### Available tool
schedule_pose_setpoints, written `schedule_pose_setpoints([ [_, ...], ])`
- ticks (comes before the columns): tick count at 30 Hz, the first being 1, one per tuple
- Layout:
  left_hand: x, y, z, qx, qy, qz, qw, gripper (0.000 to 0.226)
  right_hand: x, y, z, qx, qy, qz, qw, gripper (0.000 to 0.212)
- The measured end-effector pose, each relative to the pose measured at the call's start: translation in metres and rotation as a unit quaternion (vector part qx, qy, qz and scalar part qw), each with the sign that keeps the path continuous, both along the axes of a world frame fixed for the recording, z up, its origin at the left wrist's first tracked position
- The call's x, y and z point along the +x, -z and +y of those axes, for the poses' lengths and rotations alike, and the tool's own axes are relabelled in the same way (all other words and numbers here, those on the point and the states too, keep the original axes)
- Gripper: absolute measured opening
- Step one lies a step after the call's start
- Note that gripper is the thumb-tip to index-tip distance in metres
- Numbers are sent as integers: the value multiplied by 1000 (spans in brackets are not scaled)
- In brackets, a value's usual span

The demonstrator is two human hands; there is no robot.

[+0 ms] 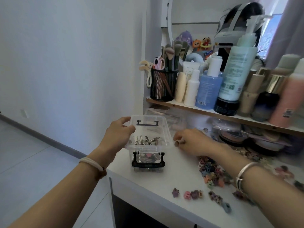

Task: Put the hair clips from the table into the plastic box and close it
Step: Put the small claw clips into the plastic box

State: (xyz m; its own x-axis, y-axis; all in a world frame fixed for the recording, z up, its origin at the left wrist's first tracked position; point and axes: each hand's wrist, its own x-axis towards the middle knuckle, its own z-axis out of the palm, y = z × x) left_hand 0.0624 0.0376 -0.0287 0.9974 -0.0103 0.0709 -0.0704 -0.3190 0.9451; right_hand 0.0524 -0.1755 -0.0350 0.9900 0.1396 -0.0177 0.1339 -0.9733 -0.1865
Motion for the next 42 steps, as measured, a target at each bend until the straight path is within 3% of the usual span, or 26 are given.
schedule_pose_setpoints([
  [5,3,2,-1,6,-3,-6,1000,43,10,11,7,-64,-39,-20,997,23],
  [11,2,2,-1,7,-1,-12,1000,43,3,3,7,-38,-45,-9,998,23],
  [14,2,2,-2,4,-1,-7,1000,42,-6,-23,3,120,3,-61,991,14],
  [17,2,2,-4,7,-2,-7,1000,43,-18,-58,8,416,2,-56,908,13],
  [19,1,2,-7,7,3,-3,1000,42,-26,-68,16,480,-49,-12,876,14],
  [21,0,1,-10,6,9,-2,1000,42,-28,-67,22,461,-68,-2,885,15],
  [24,1,1,-12,8,10,-2,1000,42,-19,-55,12,445,12,-58,894,14],
  [28,1,1,-13,16,9,-4,1000,42,-5,-18,-13,168,101,-60,979,12],
  [31,2,1,-14,21,11,-4,1000,42,2,6,-17,61,115,-16,991,23],
  [36,3,1,-14,22,11,-4,1000,42,10,15,-9,29,130,-58,989,35],
  [42,1,0,-14,20,11,-8,1000,43,9,15,-12,42,116,-48,991,22],
])
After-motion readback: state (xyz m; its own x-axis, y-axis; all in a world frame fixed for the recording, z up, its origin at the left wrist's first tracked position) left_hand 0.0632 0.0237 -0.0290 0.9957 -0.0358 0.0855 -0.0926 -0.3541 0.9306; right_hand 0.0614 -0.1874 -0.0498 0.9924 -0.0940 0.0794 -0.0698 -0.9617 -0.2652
